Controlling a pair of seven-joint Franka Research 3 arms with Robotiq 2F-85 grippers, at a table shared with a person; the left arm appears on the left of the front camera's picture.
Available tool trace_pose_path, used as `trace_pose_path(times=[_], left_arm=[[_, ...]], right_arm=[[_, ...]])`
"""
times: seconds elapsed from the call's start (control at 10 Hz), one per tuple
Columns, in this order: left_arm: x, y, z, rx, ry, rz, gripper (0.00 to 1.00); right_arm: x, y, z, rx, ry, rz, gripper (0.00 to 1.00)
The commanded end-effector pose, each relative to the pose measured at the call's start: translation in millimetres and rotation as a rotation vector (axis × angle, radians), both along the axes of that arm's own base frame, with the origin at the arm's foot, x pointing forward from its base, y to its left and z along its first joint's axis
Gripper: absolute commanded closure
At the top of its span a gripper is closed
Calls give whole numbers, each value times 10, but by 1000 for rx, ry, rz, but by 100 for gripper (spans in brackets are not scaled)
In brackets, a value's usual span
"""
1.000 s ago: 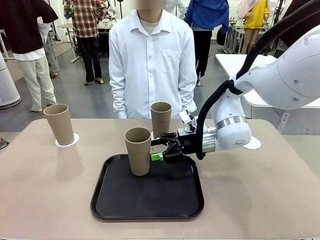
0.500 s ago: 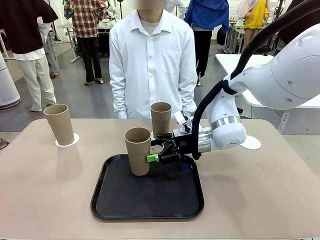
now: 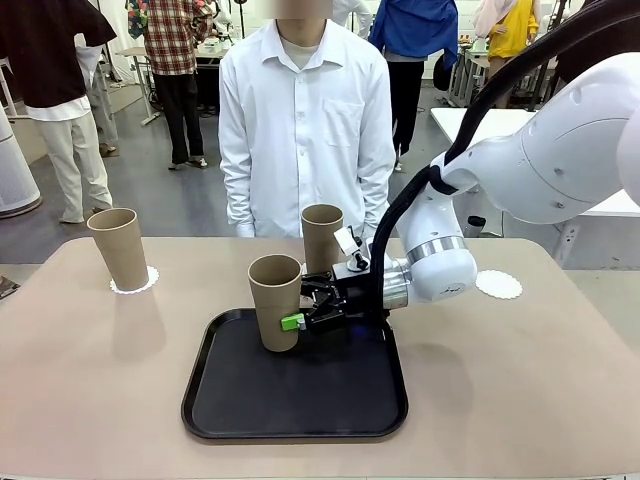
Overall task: Place coasters on the table and set cups on them.
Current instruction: Take one Reusable plastic cup from the Flat Tray and place it on a coaster set by the human.
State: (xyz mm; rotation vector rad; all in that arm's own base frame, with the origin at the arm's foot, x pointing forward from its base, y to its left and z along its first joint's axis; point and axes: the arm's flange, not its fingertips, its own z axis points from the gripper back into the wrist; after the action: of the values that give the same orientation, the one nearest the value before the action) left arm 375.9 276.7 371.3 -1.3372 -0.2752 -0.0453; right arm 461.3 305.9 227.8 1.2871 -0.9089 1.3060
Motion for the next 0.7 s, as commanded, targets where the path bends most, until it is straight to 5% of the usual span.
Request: trace_pose_path(times=[0.0, 0.3, 0.4, 0.5, 0.6], left_arm=[[-20, 0, 20, 4, -2, 6, 0], [-20, 0, 20, 4, -2, 6, 0], [-20, 0, 20, 4, -2, 6, 0], [-20, 0, 20, 4, -2, 6, 0], [-20, 0, 20, 4, -2, 6, 0]], right_arm=[[50, 119, -50, -31, -9, 38, 0], [47, 228, -72, -33, -25, 54, 0], [59, 220, -83, -23, -31, 48, 56], [71, 205, -84, -26, -31, 42, 60], [62, 184, -72, -25, -31, 37, 100]])
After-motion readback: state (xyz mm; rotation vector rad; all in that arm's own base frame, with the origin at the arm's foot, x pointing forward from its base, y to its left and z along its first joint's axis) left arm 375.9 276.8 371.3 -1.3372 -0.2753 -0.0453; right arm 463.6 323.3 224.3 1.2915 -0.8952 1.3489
